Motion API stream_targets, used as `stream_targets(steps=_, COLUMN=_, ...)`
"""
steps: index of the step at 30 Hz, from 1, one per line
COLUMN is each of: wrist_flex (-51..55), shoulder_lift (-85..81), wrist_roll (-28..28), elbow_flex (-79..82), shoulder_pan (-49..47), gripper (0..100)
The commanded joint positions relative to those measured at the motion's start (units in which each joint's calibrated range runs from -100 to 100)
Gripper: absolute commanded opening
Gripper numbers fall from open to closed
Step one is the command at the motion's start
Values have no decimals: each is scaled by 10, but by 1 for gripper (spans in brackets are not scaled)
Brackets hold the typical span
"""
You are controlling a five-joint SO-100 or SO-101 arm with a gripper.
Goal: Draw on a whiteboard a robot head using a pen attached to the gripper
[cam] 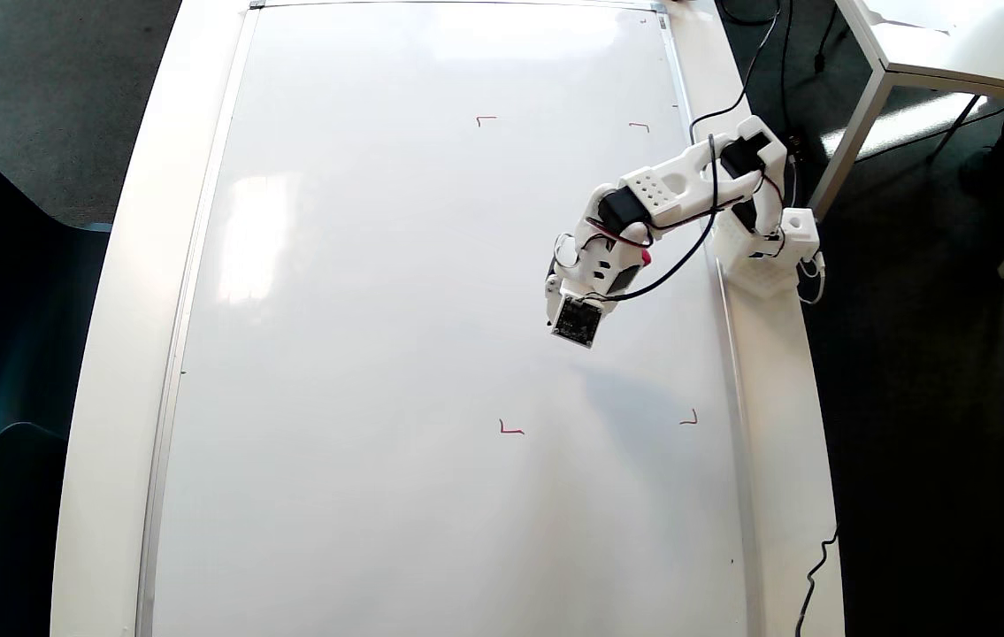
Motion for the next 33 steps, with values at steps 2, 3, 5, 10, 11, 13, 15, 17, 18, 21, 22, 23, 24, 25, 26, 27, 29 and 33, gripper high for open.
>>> stream_targets(steps=2, wrist_flex=-12, shoulder_lift=14, wrist_roll=-6, elbow_flex=-35, shoulder_pan=-2, gripper=1)
stream_targets(steps=3, wrist_flex=-15, shoulder_lift=18, wrist_roll=-6, elbow_flex=-34, shoulder_pan=-1, gripper=1)
stream_targets(steps=5, wrist_flex=-28, shoulder_lift=29, wrist_roll=-4, elbow_flex=-30, shoulder_pan=12, gripper=1)
stream_targets(steps=10, wrist_flex=-30, shoulder_lift=32, wrist_roll=-3, elbow_flex=-14, shoulder_pan=10, gripper=1)
stream_targets(steps=11, wrist_flex=-30, shoulder_lift=29, wrist_roll=-3, elbow_flex=-6, shoulder_pan=10, gripper=1)
stream_targets(steps=13, wrist_flex=-30, shoulder_lift=28, wrist_roll=-3, elbow_flex=14, shoulder_pan=10, gripper=1)
stream_targets(steps=15, wrist_flex=-30, shoulder_lift=28, wrist_roll=-3, elbow_flex=36, shoulder_pan=10, gripper=1)
stream_targets(steps=17, wrist_flex=-27, shoulder_lift=27, wrist_roll=-3, elbow_flex=40, shoulder_pan=9, gripper=1)
stream_targets(steps=18, wrist_flex=-22, shoulder_lift=27, wrist_roll=-3, elbow_flex=41, shoulder_pan=9, gripper=1)
stream_targets(steps=21, wrist_flex=-19, shoulder_lift=26, wrist_roll=-2, elbow_flex=41, shoulder_pan=10, gripper=1)
stream_targets(steps=22, wrist_flex=-12, shoulder_lift=26, wrist_roll=-2, elbow_flex=37, shoulder_pan=11, gripper=1)
stream_targets(steps=23, wrist_flex=3, shoulder_lift=25, wrist_roll=-2, elbow_flex=34, shoulder_pan=13, gripper=1)
stream_targets(steps=24, wrist_flex=29, shoulder_lift=14, wrist_roll=-2, elbow_flex=29, shoulder_pan=15, gripper=1)
stream_targets(steps=25, wrist_flex=43, shoulder_lift=6, wrist_roll=-2, elbow_flex=30, shoulder_pan=16, gripper=1)
stream_targets(steps=26, wrist_flex=56, shoulder_lift=-2, wrist_roll=-2, elbow_flex=28, shoulder_pan=21, gripper=1)
stream_targets(steps=27, wrist_flex=65, shoulder_lift=-8, wrist_roll=-2, elbow_flex=28, shoulder_pan=28, gripper=1)
stream_targets(steps=29, wrist_flex=76, shoulder_lift=-33, wrist_roll=-3, elbow_flex=27, shoulder_pan=43, gripper=1)
stream_targets(steps=33, wrist_flex=76, shoulder_lift=-54, wrist_roll=-2, elbow_flex=29, shoulder_pan=69, gripper=1)
